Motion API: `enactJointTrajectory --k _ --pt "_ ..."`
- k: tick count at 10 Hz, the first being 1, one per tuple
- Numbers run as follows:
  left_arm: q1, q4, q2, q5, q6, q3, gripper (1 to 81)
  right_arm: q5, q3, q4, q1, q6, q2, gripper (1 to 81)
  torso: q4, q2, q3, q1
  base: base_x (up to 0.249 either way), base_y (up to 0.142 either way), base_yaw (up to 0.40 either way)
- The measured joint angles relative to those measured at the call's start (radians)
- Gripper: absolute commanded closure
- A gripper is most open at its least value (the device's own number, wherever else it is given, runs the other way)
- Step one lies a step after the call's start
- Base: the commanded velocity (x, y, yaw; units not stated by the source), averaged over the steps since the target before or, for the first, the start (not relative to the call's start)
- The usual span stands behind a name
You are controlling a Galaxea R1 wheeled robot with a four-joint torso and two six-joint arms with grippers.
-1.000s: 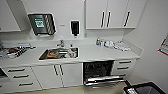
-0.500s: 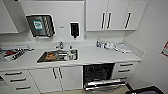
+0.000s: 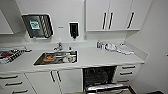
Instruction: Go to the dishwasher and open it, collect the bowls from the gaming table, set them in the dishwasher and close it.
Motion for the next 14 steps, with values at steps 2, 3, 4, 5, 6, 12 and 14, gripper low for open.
enactJointTrajectory --k 2,3,4,5,6,12,14 --pt "0.002 0.000 0.000 0.003 0.000 0.000 81.1 -0.004 0.000 0.000 -0.005 0.000 0.000 81.1 0.000 0.000 0.000 0.000 0.127 0.000 0.000" --pt "0.001 0.000 0.000 0.003 0.000 0.000 81.1 -0.004 0.000 0.000 -0.005 0.000 0.000 81.1 0.000 0.000 0.000 0.000 0.119 0.000 0.000" --pt "0.001 0.000 0.000 0.003 0.000 0.000 81.1 -0.004 0.000 0.000 -0.002 0.000 0.000 81.1 0.000 0.000 0.000 0.000 0.116 0.000 0.000" --pt "-0.002 0.000 0.000 0.002 0.000 0.000 81.1 -0.003 0.000 0.000 -0.001 0.000 0.000 81.1 0.000 0.000 0.000 0.000 0.116 0.000 0.000" --pt "-0.001 0.000 0.000 0.002 0.000 0.000 81.1 -0.005 0.000 0.000 -0.003 0.000 0.000 81.1 0.000 0.000 0.000 0.000 0.114 0.000 0.000" --pt "-0.001 0.000 0.000 0.003 0.000 0.000 81.1 -0.004 0.000 0.000 -0.002 0.000 0.000 81.1 0.000 0.000 0.000 0.000 0.115 0.000 0.000" --pt "-0.001 0.000 0.000 0.003 0.000 0.000 81.1 -0.004 0.000 0.000 -0.002 0.000 0.000 81.1 0.000 0.000 0.000 0.000 0.113 0.000 0.000"
